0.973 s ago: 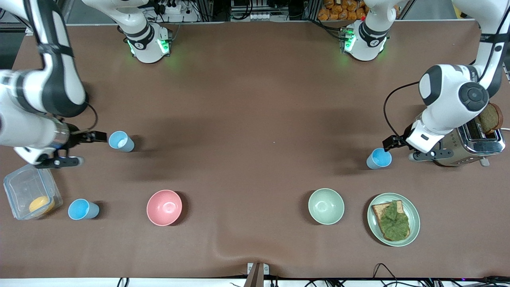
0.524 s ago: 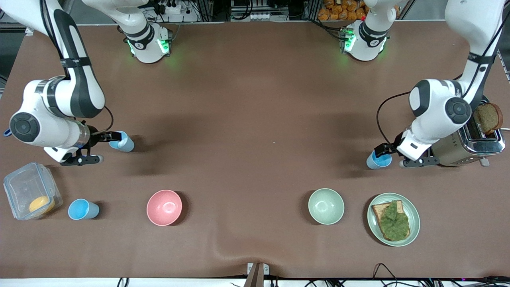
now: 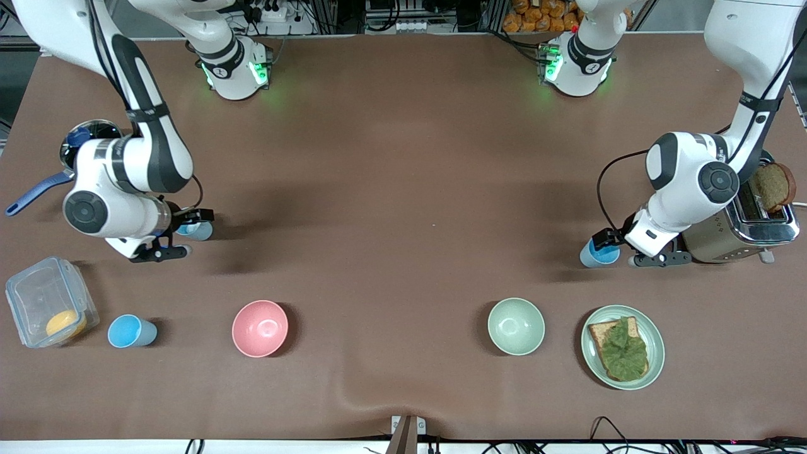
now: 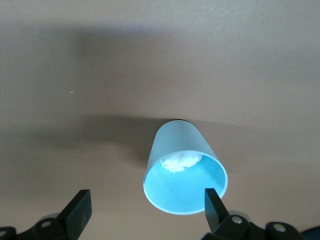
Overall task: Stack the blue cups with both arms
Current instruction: 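Lower both grippers around the blue cups and close them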
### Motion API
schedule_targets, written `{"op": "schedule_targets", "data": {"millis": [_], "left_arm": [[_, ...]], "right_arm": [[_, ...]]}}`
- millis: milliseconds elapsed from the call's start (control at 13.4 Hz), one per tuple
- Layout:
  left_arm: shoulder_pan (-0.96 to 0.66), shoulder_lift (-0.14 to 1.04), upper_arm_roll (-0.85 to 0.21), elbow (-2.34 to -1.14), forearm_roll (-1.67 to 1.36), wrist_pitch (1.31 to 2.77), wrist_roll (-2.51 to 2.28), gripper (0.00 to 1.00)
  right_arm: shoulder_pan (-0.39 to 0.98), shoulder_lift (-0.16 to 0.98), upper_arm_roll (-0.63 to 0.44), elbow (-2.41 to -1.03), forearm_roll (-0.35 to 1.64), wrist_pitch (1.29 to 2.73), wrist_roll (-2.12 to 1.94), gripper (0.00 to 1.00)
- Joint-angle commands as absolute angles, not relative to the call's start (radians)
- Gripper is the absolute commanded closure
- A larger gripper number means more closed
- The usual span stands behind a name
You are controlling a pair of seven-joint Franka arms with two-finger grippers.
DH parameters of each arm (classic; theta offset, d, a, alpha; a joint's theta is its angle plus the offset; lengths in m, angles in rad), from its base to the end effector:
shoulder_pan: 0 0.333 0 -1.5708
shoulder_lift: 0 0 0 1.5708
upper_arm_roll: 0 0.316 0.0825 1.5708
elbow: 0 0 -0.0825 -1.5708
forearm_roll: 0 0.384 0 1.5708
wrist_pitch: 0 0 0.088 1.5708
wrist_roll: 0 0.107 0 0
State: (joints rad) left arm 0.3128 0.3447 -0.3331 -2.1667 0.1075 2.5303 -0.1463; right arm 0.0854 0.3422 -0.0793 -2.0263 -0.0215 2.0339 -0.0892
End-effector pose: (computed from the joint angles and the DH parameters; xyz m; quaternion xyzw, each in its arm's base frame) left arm 0.5689 -0.0119 0.2462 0.9991 0.0297 0.0188 0.0251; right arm 0.5590 0.0027 0.2564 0.9844 0.0533 -0.1668 0.0153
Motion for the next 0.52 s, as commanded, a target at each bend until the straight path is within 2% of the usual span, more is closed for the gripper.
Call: {"op": "schedule_targets", "data": {"millis": [0,224,299,374,449], "left_arm": [[0.322,0.356,-0.339,-2.158,0.126,2.537,-0.123,0.15],[0.321,0.362,-0.339,-2.155,0.126,2.537,-0.124,0.33],[0.321,0.364,-0.339,-2.152,0.126,2.536,-0.126,0.43],[0.321,0.364,-0.339,-2.151,0.126,2.536,-0.124,0.51],[0.318,0.367,-0.339,-2.149,0.126,2.536,-0.124,0.68]], "right_arm": [[0.094,0.365,-0.081,-2.026,0.009,2.04,-0.078,0.0],[0.094,0.391,-0.081,-2.026,0.012,2.04,-0.078,0.0],[0.094,0.394,-0.081,-2.026,0.012,2.04,-0.078,0.0],[0.094,0.399,-0.081,-2.025,0.012,2.04,-0.078,0.28],[0.095,0.399,-0.081,-2.023,0.012,2.04,-0.077,0.68]]}}
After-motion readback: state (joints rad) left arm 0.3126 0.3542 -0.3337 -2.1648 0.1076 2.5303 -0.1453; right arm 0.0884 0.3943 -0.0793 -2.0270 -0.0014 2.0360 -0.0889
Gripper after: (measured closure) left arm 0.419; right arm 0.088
